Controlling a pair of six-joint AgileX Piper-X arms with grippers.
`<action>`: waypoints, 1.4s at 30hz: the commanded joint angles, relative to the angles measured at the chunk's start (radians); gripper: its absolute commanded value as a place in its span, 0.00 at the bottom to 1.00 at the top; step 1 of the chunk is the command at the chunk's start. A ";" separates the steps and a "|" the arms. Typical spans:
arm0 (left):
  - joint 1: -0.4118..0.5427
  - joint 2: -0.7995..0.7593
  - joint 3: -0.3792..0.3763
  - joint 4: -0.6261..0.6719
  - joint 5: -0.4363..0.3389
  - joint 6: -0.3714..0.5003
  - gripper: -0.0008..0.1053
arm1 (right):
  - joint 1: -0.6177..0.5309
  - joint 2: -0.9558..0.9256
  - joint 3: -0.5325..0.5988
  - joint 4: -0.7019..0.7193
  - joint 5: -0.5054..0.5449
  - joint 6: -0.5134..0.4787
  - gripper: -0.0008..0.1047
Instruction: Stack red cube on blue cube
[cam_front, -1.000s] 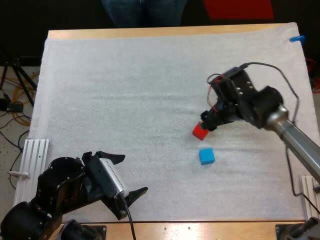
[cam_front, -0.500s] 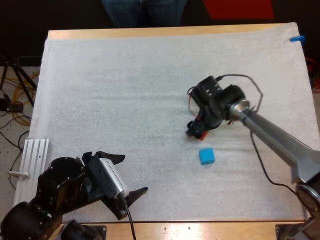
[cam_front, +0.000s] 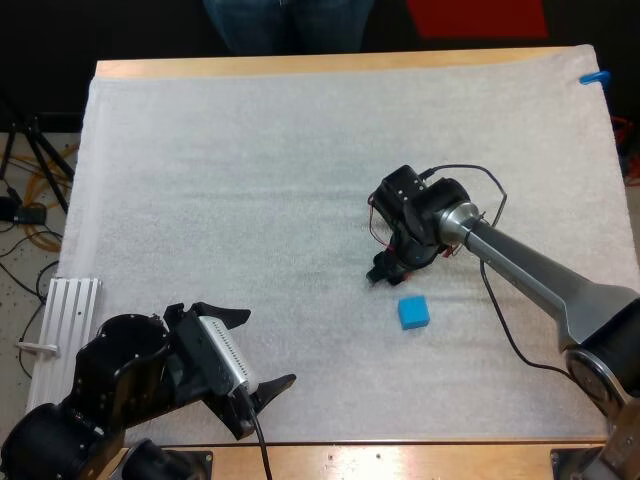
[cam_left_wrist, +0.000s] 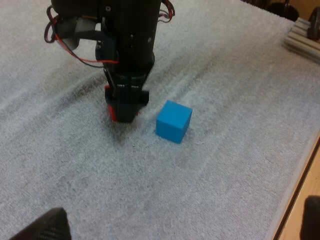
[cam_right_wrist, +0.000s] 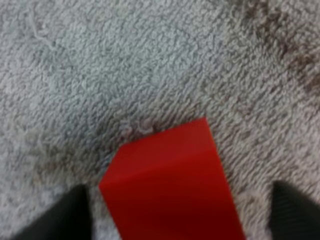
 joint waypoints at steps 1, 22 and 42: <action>-0.005 0.002 -0.007 -0.005 0.008 0.007 0.83 | -0.002 -0.004 -0.012 -0.008 0.013 0.004 0.44; -0.005 0.002 -0.007 -0.005 0.008 0.007 0.83 | -0.002 -0.167 -0.160 0.232 0.018 0.059 0.23; -0.005 0.002 -0.007 -0.005 0.008 0.007 0.83 | 0.143 -0.317 -0.055 0.326 0.069 0.171 0.23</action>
